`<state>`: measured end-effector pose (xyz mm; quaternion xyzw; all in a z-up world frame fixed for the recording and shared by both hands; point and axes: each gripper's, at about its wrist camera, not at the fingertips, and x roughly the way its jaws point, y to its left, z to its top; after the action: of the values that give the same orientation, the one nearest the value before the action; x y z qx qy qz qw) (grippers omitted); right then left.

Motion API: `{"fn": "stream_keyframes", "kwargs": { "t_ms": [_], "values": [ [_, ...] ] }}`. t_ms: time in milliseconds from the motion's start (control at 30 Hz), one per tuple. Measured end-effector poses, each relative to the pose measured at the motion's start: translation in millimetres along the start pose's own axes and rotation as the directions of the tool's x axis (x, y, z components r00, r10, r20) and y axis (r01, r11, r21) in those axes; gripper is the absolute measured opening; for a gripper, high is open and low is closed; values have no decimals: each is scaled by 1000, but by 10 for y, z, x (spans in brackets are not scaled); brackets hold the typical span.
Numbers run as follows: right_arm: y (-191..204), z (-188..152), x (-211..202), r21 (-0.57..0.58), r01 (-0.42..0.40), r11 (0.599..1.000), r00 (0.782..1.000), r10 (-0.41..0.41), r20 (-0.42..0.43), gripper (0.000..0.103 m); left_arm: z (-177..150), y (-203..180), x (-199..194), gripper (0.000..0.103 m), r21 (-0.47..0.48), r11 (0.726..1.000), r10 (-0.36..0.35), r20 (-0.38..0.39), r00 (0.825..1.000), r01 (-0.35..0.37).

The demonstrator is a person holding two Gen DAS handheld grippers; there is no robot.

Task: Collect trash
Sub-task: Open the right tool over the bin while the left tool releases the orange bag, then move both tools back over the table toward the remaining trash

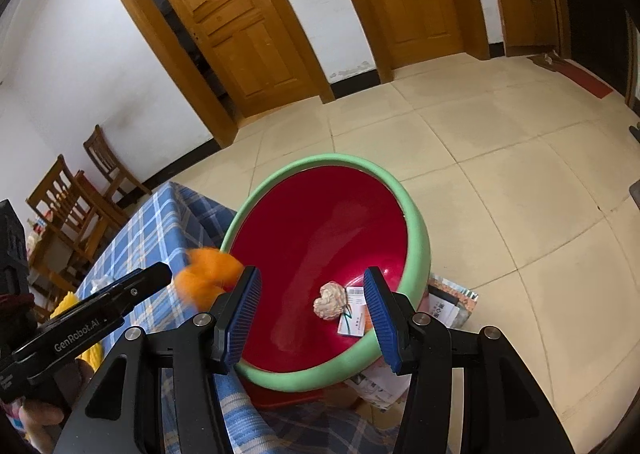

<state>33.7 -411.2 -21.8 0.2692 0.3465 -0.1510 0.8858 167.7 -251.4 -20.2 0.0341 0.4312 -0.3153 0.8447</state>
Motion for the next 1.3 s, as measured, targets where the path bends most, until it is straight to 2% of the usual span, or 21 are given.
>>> {"fn": "stream_keyframes", "kwargs": {
  "t_ms": [200,400,533,767,1033,1300],
  "values": [
    [48,-20,-56,-3,-9,1000,1000,9,4,55,-15,57,-97,50,-33,999,11,17,1000,-10],
    [193,-63,-120,-48,-17,999,1000,17,5,55,-103,190,-301,50,-61,997,59,34,998,-57],
    [302,-125,-115,-65,-55,996,998,55,-14,66,-191,345,-456,50,-99,992,84,43,996,-79],
    [475,-230,-158,-89,-91,992,996,89,-32,66,-348,620,-733,50,-155,978,148,58,987,-137],
    [652,-328,-152,-121,-117,986,992,111,-56,66,-552,1032,-1068,50,-254,937,265,73,961,-239],
    [827,-437,-141,-152,-139,979,989,129,-72,68,-804,1373,-1323,50,-325,897,336,59,940,-300]
  ]
}}
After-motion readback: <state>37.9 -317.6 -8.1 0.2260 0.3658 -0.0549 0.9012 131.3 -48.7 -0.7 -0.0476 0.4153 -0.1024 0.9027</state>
